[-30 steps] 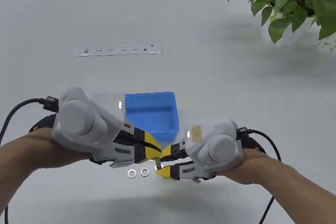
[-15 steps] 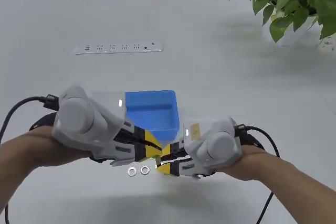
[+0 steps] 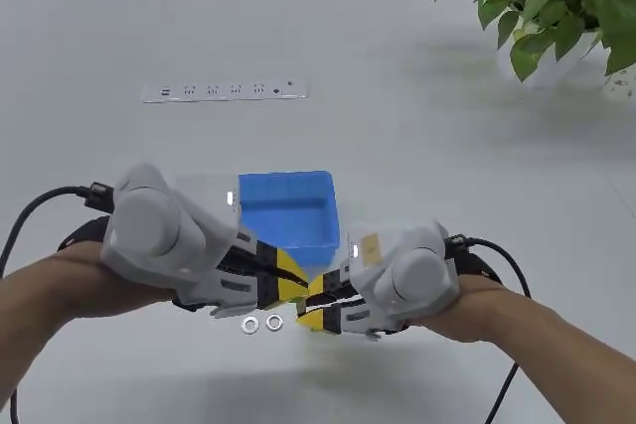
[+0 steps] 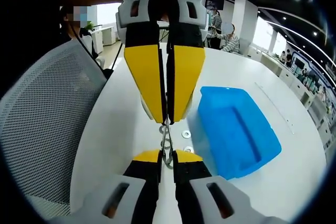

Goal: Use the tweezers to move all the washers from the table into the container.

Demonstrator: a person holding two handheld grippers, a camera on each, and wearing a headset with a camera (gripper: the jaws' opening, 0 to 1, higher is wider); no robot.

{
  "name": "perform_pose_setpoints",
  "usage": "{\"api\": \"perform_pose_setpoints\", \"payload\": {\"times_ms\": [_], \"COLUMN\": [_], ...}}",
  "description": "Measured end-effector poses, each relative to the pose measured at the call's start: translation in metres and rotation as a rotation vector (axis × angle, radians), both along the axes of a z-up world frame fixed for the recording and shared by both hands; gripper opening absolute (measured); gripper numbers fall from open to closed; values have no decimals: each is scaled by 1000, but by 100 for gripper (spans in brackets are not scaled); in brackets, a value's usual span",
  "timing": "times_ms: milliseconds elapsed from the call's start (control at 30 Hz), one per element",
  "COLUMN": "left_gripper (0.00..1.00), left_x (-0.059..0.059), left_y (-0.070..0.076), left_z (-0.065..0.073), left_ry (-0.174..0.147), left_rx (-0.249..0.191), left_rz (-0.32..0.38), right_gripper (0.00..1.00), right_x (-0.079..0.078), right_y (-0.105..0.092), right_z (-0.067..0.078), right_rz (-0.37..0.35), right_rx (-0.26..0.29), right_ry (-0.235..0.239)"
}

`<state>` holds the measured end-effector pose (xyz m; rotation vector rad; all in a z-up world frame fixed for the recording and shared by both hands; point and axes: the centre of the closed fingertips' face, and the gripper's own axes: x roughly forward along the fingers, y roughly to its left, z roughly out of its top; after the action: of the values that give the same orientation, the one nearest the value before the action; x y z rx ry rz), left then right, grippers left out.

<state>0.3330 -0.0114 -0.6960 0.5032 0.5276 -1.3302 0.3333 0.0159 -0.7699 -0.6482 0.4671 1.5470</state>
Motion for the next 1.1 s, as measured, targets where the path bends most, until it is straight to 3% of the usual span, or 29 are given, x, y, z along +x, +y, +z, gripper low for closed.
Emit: {"api": "perform_pose_setpoints", "payload": {"times_ms": [333, 600, 867, 1100], "left_gripper": [7, 16, 33, 54], "left_x": [0, 4, 8, 6], "left_y": [2, 4, 11, 19], "left_z": [0, 8, 13, 16], "left_ry": [-7, -13, -22, 2], "left_rx": [-1, -51, -98, -135], "left_rz": [6, 30, 80, 147], "right_gripper": [9, 9, 9, 9], "right_x": [-1, -3, -3, -1], "right_y": [-1, -2, -1, 0], "right_z": [0, 1, 6, 15], "right_rz": [7, 11, 16, 15], "right_rx": [1, 6, 7, 11], "right_ry": [-1, 1, 2, 0]}}
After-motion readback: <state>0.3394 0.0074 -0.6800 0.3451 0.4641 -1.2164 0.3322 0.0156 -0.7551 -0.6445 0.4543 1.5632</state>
